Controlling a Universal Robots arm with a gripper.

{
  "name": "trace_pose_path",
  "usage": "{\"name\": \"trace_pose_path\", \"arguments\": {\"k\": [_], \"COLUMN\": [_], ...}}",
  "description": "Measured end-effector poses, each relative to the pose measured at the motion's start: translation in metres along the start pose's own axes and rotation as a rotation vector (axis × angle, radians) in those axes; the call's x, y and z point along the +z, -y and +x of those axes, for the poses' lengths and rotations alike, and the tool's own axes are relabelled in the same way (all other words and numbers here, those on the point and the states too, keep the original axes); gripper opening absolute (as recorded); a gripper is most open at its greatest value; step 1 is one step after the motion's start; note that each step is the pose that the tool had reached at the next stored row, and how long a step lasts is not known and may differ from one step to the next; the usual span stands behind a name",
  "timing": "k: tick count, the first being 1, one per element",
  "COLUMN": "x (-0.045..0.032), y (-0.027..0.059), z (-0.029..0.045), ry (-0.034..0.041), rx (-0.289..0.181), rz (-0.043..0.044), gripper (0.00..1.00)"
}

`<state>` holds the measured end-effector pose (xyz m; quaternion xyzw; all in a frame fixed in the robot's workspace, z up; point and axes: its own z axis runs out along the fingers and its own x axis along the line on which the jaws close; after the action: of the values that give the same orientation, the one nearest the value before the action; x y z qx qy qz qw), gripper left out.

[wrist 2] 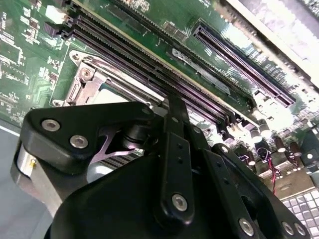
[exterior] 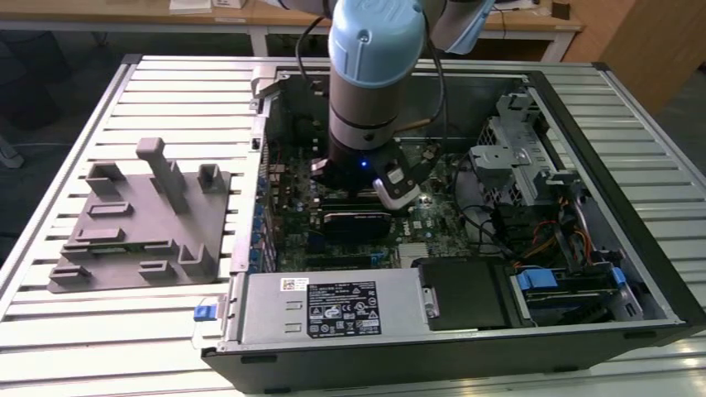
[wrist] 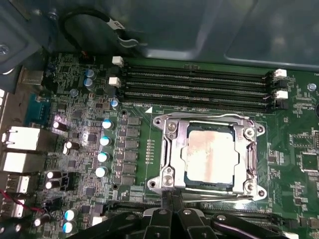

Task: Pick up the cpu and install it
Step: 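Install the second cpu locking lever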

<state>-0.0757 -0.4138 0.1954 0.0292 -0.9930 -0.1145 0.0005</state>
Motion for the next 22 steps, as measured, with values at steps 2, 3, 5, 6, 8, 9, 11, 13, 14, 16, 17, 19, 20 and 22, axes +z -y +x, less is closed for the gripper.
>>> {"name": "trace_pose_path", "arguments": {"k": [2, 3, 5, 6, 8, 9, 11, 13, 14, 16, 17, 19, 20, 22], "x": [0.0006, 0.0006, 0.0003, 0.0000, -0.0005, -0.0007, -0.0011, -0.0013, -0.0014, -0.0016, -0.0017, -0.0018, -0.0018, -0.0016], "y": [0.0014, 0.0026, 0.0050, 0.0068, 0.0092, 0.0099, 0.0114, 0.0124, 0.0130, 0.0139, 0.0143, 0.0151, 0.0153, 0.0156], "z": [0.0004, 0.0006, 0.0012, 0.0020, 0.0030, 0.0034, 0.0040, 0.0044, 0.0048, 0.0057, 0.0062, 0.0071, 0.0075, 0.0084], "ry": [0.0006, 0.0009, 0.0014, 0.0017, 0.0024, 0.0026, 0.0030, 0.0034, 0.0036, 0.0040, 0.0041, 0.0044, 0.0045, 0.0048], "rx": [0.000, 0.000, 0.000, 0.000, 0.000, 0.000, 0.000, -0.001, -0.001, -0.001, -0.001, -0.001, -0.001, -0.001], "rz": [-0.0105, -0.0152, -0.0234, -0.0309, -0.0409, -0.0442, -0.0533, -0.0598, -0.0629, -0.0685, -0.0711, -0.0754, -0.0772, -0.0811], "gripper": [0.11, 0.11, 0.11, 0.11, 0.11, 0.11, 0.11, 0.11, 0.11, 0.11, 0.11, 0.11, 0.11, 0.11]}}
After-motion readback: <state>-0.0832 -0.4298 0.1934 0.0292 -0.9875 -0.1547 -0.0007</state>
